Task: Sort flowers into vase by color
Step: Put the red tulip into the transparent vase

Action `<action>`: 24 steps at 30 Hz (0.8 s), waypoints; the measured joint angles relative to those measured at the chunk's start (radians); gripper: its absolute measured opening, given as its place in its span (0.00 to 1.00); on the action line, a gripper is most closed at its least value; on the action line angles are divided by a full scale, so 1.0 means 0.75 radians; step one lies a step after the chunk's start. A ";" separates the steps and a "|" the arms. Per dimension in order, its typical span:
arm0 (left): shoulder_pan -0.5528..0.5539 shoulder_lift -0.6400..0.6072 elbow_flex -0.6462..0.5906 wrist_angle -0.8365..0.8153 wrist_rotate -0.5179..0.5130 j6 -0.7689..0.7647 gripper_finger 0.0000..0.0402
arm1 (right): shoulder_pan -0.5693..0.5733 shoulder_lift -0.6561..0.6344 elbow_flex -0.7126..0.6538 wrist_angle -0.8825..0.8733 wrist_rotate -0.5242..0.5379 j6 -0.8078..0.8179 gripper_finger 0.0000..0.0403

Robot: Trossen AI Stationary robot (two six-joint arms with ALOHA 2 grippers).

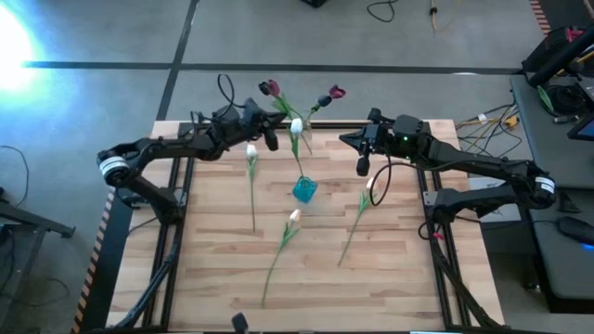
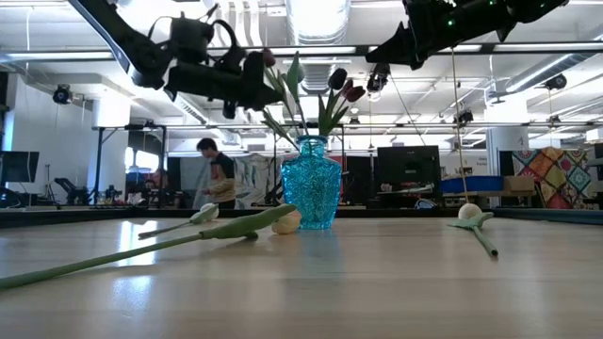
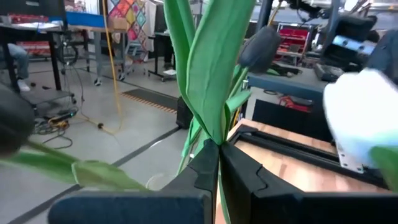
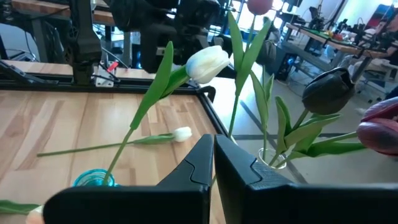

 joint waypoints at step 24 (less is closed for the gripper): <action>0.024 -0.039 0.256 -0.272 0.121 0.187 0.00 | 0.000 0.000 0.000 0.008 -0.001 0.020 0.02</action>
